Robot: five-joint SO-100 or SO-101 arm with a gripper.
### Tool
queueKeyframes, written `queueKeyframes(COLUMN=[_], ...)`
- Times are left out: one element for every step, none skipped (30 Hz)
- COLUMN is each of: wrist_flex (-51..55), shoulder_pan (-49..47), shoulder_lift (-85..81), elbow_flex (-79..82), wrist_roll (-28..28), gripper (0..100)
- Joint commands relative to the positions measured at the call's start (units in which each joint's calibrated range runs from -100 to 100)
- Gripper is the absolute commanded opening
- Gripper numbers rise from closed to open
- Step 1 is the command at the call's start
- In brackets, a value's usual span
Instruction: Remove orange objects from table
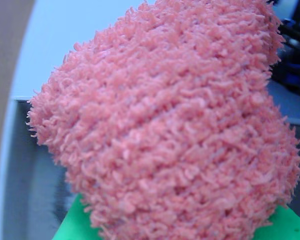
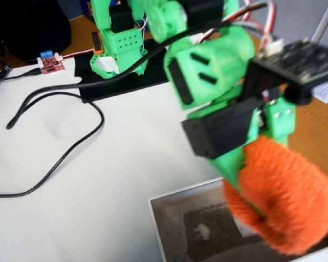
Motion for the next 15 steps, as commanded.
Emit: queueKeyframes(wrist_flex=[0.22, 0.22, 0.22, 0.22, 0.22, 0.22, 0.22, 0.22, 0.22, 0.22, 0.14, -0.34, -1.56, -2.13, -3.26], shoulder_pan=[1.04, 2.23, 3.48, 4.44, 5.11, 5.26, 5.11, 4.52, 3.7, 2.74, 1.26, 0.01, -1.77, -4.06, -9.46], shoulder_lift=[-2.86, -3.03, -3.37, -3.79, -4.04, -4.21, -4.21, -4.29, -4.29, -4.29, -4.46, -4.71, -5.13, -5.38, -6.05], elbow_flex=[-3.41, -2.15, -0.5, 1.05, 2.21, 2.99, 3.18, 3.18, 2.7, 2.02, 1.44, 1.15, 0.57, -0.79, -4.47], wrist_roll=[0.05, 0.49, 1.03, 1.51, 2.0, 2.2, 2.15, 1.95, 1.71, 1.56, 1.76, 2.2, 2.74, 3.32, 4.54], gripper=[0, 0, 0, 0, 0, 0, 0, 0, 0, 0, 0, 0, 0, 0, 0])
